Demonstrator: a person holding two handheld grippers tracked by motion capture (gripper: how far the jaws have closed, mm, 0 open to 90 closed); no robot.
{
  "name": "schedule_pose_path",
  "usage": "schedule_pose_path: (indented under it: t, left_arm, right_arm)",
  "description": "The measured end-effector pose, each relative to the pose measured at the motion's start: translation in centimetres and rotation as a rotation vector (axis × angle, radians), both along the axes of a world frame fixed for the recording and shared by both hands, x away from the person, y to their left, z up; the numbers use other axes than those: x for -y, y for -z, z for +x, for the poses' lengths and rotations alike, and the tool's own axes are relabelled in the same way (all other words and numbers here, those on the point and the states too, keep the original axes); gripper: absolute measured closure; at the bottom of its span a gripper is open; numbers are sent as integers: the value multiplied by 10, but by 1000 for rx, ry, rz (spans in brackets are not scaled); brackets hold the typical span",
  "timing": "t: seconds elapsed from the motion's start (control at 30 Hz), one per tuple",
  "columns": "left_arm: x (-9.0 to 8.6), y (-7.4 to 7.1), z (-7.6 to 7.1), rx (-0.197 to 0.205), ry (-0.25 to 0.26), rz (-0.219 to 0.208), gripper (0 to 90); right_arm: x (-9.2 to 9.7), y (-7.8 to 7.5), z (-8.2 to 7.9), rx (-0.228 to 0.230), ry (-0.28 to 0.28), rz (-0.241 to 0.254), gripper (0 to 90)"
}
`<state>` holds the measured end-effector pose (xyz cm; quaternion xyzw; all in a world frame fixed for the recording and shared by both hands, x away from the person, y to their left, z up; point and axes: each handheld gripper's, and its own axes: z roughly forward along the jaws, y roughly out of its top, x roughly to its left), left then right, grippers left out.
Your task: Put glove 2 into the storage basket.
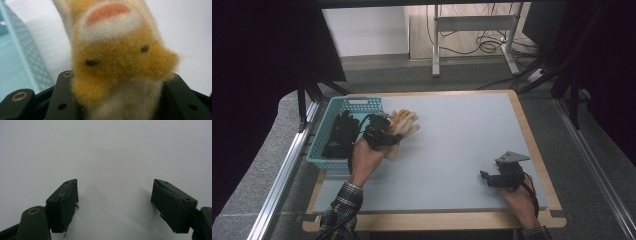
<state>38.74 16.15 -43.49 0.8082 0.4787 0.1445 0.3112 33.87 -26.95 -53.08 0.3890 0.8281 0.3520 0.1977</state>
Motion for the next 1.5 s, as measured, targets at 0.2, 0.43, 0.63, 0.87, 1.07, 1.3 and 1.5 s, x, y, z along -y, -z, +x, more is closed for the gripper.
schedule_pose_path:
  t: [0.2,0.43,0.63,0.87,1.07,1.3,1.5]
  left_arm:
    - [-13,-6,2,9,-34,8,543]
    - [-29,-12,4,17,-79,24,541]
    - [-47,-17,7,27,-125,34,540]
    - [-72,-21,8,43,-183,38,538]
    - [-93,-22,10,43,-242,39,535]
    - [-110,-13,18,8,-292,54,531]
    - [-115,3,32,-47,-318,72,529]
  right_arm:
    - [0,0,0,0,0,0,215]
    - [0,0,0,0,0,0,215]
    - [0,0,0,0,0,0,215]
    - [0,0,0,0,0,0,214]
    - [0,0,0,0,1,0,214]
    - [0,0,0,0,0,-1,214]
    - [0,0,0,0,0,0,214]
